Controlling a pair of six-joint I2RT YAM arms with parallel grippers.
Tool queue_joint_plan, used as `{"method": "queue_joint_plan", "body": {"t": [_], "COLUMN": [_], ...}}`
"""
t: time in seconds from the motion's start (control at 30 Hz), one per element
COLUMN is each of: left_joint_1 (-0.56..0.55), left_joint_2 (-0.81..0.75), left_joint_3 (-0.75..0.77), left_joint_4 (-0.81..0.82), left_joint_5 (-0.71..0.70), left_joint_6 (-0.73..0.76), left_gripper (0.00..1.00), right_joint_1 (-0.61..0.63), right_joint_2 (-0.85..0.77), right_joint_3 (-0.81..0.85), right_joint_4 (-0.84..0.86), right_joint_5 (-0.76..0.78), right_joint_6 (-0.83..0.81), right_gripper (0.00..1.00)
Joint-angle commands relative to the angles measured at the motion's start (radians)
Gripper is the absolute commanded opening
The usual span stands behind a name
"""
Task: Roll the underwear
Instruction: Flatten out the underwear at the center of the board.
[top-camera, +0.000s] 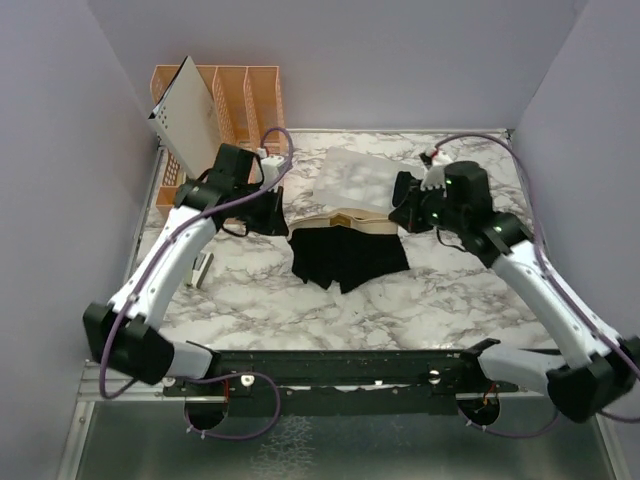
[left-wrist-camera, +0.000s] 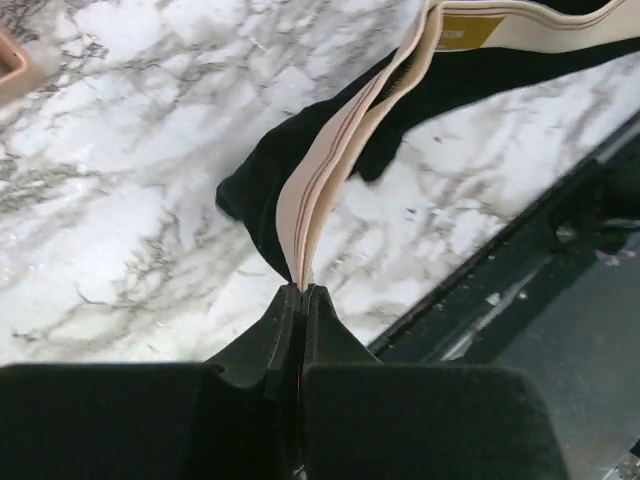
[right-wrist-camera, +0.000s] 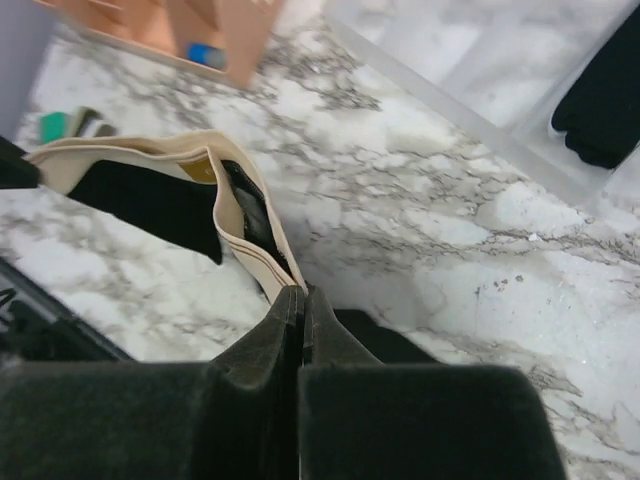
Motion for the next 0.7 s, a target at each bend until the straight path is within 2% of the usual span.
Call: {"method": "queue_joint_plan", "body": {"t": [0.0, 0.2, 0.3, 0.37, 0.47, 0.6, 0.67], "left_joint_1": [-0.006, -0.013, -0.013, -0.013, -0.013, -0.013, -0.013], "left_joint_2": [-0.246, -0.531, -0.572, -0.542, -0.446, -0.222, -0.095], "left_joint_3": [-0.142, -0.222, -0.206, -0.193, -0.204, -0.241, -0.235], "left_joint_4": [-0.016, -0.068, -0.115, -0.143, -0.165, -0.122, -0.059], "left_joint_5": [0.157, 0.333, 0.354, 0.35, 0.276, 0.162, 0.126], "left_joint_6": [-0.147, -0.304, -0.329, -0.303, -0.237, -0.138, -0.105], "left_gripper": [0.0, 0.0, 0.0, 0.0, 0.0, 0.0, 0.0], "right_joint_1": [-0.004, -0.004, -0.004, -0.004, -0.004, -0.004, -0.005], "right_joint_2": [-0.234, -0.423, -0.455, -0.439, -0.367, -0.2, -0.106], "right_joint_3": [-0.008, 0.055, 0.099, 0.126, 0.094, -0.046, -0.12], "right_joint_4": [-0.201, -0.448, -0.507, -0.538, -0.541, -0.396, -0.251], "right_joint_5": [-0.129, -0.345, -0.387, -0.312, -0.114, 0.107, 0.212], "right_joint_6": [0.001, 0.017, 0.025, 0.035, 0.06, 0.074, 0.073], "right_gripper": [0.01, 0.01, 0.0, 0.01, 0.0, 0.0, 0.0]}}
